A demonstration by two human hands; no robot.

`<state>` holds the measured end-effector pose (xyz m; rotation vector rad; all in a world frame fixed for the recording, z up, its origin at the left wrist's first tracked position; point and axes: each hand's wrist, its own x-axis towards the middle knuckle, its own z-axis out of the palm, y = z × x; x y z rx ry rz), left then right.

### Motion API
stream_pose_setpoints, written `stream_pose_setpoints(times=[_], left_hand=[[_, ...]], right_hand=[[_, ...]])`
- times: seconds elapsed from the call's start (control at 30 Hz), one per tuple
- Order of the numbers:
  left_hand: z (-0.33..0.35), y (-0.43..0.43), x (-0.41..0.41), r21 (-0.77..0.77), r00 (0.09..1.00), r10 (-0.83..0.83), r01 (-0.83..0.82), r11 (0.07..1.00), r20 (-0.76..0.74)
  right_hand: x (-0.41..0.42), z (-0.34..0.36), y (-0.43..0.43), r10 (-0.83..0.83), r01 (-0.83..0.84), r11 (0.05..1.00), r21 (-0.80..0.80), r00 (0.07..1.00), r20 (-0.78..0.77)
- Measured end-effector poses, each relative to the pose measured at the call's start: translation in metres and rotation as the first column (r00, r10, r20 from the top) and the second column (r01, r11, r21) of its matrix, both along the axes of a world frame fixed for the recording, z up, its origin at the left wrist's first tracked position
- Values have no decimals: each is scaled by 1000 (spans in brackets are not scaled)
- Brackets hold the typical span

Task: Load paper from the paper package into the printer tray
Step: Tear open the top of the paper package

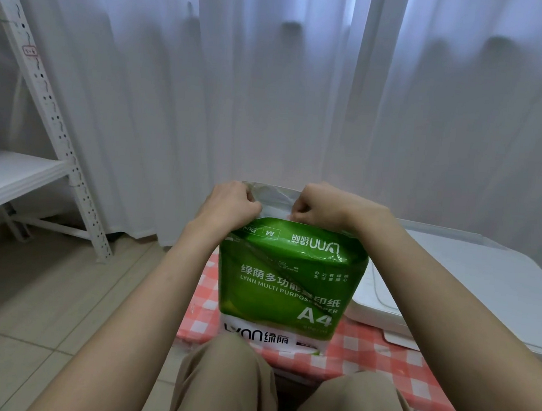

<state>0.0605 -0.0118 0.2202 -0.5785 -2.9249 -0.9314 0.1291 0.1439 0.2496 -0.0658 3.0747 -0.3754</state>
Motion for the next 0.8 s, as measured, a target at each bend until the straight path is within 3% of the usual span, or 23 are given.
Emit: stream_pose_setpoints(times=[0.37,0.8], left_hand=[[3,-3,9,-25,998,-47,48,999,35],[5,-7,10,1,995,-76,76,997,63]], right_hand=[[-5,-6,10,-47,60,969,-238,997,58],[-6,-5,6,-24,34,986,-165,998,60]])
